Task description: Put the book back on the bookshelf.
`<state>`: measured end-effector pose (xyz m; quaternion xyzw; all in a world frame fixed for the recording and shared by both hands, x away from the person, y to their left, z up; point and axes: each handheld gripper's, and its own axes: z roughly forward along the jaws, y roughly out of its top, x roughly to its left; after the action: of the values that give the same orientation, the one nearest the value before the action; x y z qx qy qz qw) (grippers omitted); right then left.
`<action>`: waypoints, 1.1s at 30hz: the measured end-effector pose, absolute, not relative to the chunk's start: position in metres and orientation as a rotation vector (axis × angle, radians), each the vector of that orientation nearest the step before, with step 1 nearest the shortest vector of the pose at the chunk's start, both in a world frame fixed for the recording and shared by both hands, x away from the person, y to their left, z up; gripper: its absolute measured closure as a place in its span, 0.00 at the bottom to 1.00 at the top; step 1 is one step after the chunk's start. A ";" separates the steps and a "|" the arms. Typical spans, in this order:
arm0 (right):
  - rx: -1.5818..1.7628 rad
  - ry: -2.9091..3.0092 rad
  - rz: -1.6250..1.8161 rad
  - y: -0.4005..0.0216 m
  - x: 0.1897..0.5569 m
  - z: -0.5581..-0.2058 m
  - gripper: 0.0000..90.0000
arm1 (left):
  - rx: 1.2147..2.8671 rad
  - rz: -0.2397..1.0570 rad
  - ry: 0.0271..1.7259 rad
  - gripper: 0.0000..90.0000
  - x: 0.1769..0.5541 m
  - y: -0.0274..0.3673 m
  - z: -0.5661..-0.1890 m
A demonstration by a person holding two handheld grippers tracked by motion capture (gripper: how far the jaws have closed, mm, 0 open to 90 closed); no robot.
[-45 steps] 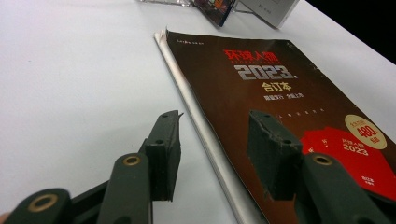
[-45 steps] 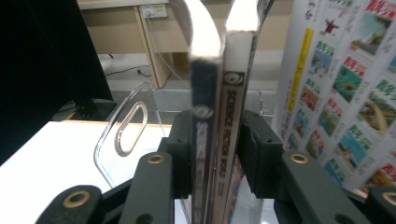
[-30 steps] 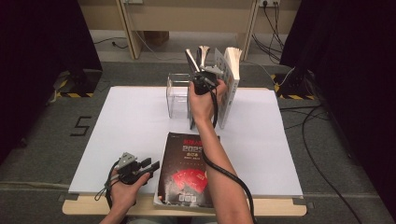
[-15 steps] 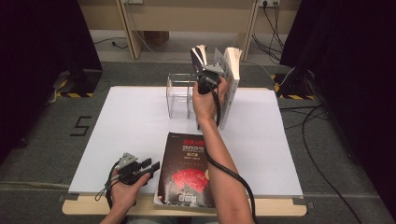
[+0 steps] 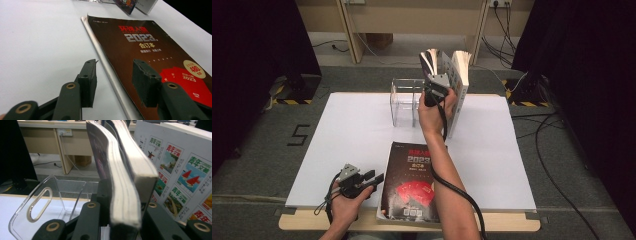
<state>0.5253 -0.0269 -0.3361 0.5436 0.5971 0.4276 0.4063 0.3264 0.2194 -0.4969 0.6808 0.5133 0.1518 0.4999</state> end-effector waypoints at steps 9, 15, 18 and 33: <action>1.380 1.533 1.078 -0.032 0.522 -0.339 0.80 | 1.651 0.366 1.237 0.60 0.326 0.218 -0.497; 1.396 1.548 1.086 -0.036 0.515 -0.345 0.76 | 1.651 0.364 1.239 0.60 0.326 0.218 -0.497; 1.407 1.550 1.094 -0.038 0.513 -0.348 0.75 | 1.653 0.365 1.235 0.60 0.326 0.218 -0.497; 1.451 1.517 1.164 -0.048 0.491 -0.346 0.71 | 1.649 0.367 1.229 0.60 0.325 0.217 -0.496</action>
<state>0.4910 -0.0481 -0.3462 0.5635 0.5891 0.4521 0.3619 0.3251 0.2169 -0.4965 0.6825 0.5089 0.1520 0.5022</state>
